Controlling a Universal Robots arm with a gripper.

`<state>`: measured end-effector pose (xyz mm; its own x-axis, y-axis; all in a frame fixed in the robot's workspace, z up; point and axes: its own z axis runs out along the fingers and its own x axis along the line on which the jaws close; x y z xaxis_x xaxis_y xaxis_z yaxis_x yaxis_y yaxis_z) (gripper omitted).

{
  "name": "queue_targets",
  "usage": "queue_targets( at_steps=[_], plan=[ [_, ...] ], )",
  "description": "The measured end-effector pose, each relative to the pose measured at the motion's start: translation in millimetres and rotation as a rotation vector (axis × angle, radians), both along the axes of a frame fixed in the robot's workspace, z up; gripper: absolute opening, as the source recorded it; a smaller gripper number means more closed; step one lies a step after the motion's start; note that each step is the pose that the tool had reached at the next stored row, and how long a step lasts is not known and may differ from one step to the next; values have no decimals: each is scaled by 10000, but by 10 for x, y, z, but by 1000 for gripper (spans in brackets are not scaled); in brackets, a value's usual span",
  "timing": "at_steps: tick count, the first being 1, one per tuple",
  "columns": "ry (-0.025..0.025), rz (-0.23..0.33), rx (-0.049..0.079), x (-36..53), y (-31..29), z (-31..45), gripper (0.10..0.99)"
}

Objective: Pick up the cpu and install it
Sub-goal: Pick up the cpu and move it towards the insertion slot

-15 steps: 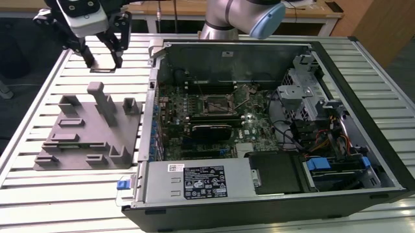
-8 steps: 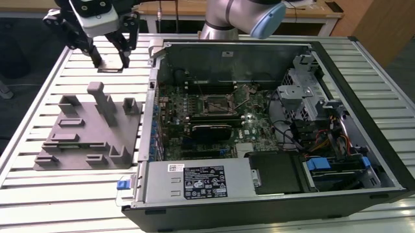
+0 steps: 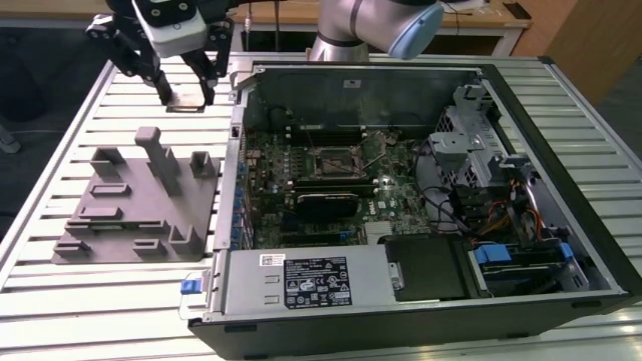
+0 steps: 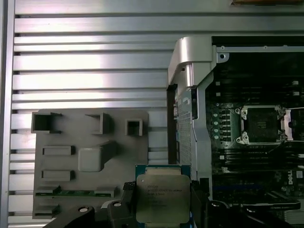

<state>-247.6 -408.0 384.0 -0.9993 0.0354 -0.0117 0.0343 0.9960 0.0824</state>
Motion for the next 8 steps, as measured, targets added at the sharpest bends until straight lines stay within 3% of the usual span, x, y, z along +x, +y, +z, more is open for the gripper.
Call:
queue_targets(
  at_steps=[8],
  plan=[
    [3, 0, 0, 198, 0, 0, 541]
  ],
)
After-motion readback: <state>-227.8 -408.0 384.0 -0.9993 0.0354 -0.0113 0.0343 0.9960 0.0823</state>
